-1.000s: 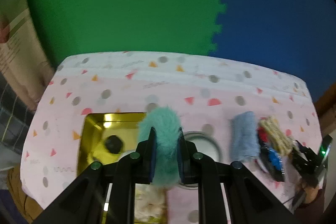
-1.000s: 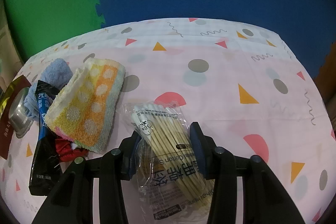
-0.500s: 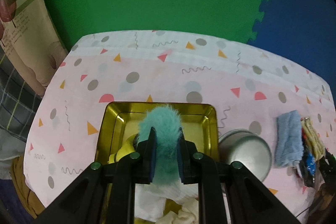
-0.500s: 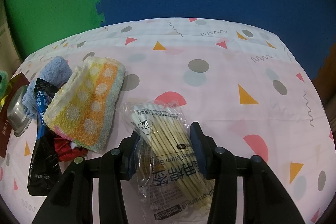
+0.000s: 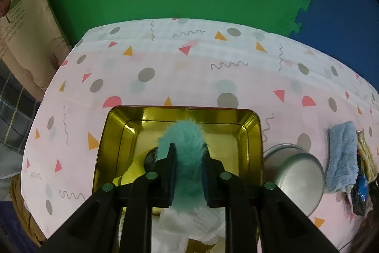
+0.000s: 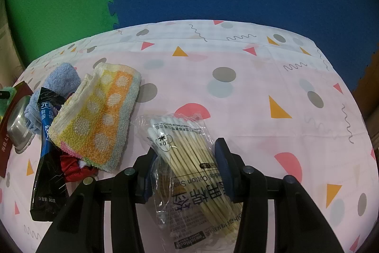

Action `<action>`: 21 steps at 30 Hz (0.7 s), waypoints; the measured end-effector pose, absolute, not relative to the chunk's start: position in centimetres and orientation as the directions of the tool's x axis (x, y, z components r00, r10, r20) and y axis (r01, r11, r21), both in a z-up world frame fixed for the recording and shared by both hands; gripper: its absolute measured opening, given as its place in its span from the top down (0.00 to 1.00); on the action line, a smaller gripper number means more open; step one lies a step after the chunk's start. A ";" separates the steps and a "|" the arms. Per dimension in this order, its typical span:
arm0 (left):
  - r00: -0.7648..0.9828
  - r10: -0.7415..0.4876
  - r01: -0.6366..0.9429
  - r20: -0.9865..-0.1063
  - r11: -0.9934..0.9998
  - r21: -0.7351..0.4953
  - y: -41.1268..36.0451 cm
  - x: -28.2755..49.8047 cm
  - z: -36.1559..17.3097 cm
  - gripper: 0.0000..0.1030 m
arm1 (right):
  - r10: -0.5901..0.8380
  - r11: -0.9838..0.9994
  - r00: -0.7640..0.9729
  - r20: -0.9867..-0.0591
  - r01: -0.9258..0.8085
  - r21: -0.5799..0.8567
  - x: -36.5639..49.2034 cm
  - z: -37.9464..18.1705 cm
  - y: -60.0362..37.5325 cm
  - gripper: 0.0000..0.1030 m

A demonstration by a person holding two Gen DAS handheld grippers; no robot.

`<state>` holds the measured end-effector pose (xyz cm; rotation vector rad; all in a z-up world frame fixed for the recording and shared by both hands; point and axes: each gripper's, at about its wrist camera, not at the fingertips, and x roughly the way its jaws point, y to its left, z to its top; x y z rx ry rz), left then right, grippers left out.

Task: Organize soft objects
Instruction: 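Carry the green pom-pom into the gold tin and open the left tool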

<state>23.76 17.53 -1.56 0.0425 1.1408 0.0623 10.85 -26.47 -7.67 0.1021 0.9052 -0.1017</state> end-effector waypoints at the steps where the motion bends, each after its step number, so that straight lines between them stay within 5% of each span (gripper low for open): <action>1: 0.410 0.067 -0.025 -0.910 0.998 0.062 17.5 23.8 -1.6 0.81 | -0.045 0.990 0.613 -0.789 0.130 0.045 10.9 -7.7 -26.4 0.57; 9: 0.402 0.041 -0.018 -0.915 0.999 0.037 17.7 23.7 -1.3 0.66 | -0.048 0.991 0.612 -0.789 0.129 0.040 10.9 -7.7 -26.4 0.56; 21: 0.450 0.035 -0.023 -0.892 0.999 0.027 17.9 21.2 1.5 0.66 | -0.051 0.991 0.611 -0.790 0.127 0.035 11.0 -7.8 -26.2 0.56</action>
